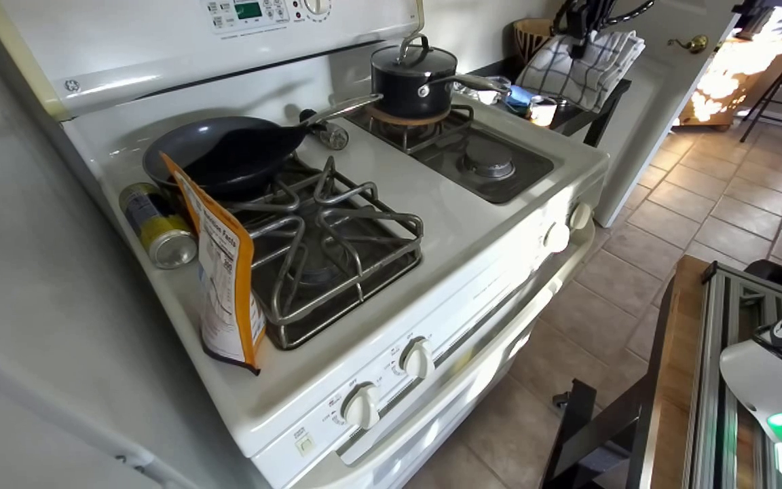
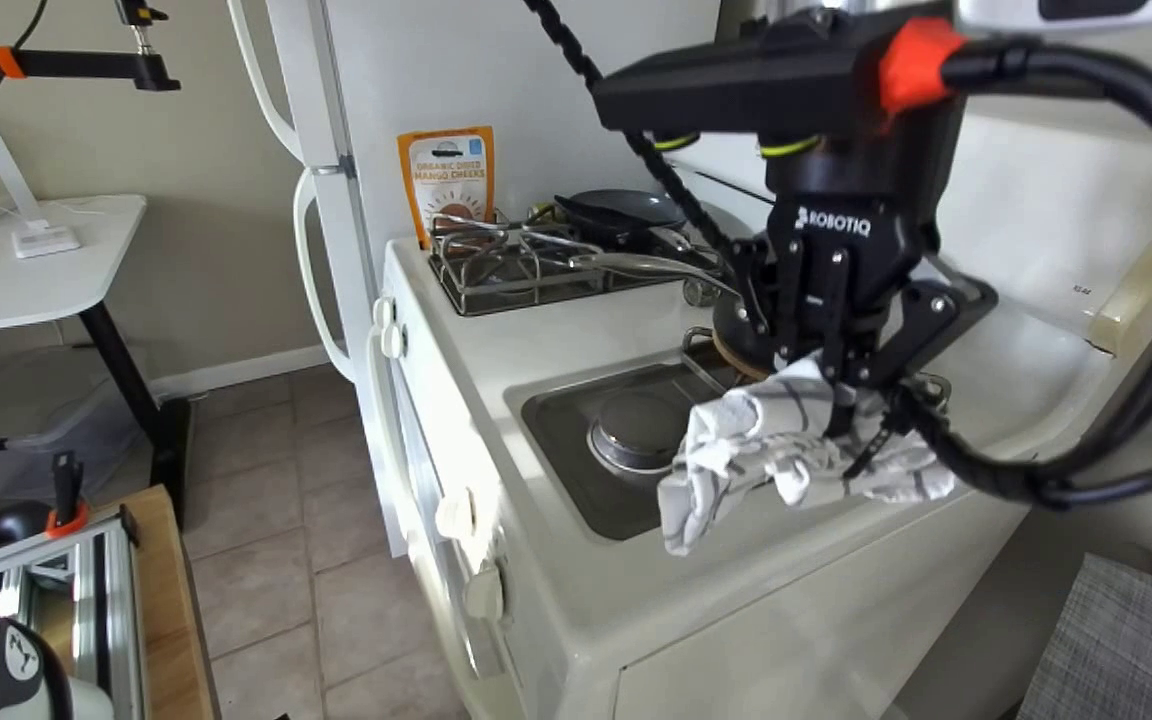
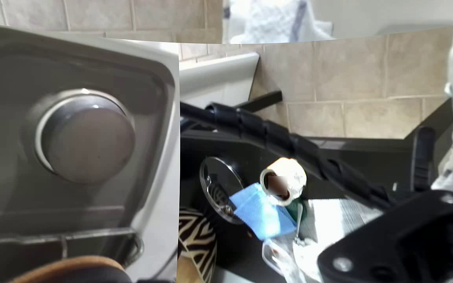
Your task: Pick up the white striped tea towel and wipe around the bottom right burner, put the tea towel on the middle white surface of the stove
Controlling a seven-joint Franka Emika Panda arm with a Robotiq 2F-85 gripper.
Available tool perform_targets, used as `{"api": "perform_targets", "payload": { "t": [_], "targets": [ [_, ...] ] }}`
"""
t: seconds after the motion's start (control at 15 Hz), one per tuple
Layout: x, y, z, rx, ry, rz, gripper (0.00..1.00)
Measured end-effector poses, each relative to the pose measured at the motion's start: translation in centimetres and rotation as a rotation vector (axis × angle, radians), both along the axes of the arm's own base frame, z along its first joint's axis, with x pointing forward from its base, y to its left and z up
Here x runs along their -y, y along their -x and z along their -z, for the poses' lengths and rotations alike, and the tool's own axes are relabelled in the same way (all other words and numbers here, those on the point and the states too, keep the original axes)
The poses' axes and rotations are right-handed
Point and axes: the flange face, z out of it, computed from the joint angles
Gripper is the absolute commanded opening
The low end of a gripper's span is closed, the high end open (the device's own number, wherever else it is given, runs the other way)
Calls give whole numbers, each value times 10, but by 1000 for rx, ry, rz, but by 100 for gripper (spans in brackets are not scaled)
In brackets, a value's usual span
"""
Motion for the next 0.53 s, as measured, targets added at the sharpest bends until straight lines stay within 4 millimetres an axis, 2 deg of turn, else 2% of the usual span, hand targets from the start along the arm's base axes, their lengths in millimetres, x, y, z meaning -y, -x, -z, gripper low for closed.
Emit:
{"api": "perform_targets", "payload": {
  "t": [0.2, 0.4, 0.53],
  "targets": [
    [-30, -9, -45, 139, -49, -87, 4],
    [-82, -22, -91, 247, -68, -211, 4],
    [-124, -23, -122, 308, -67, -304, 4]
  ]
}}
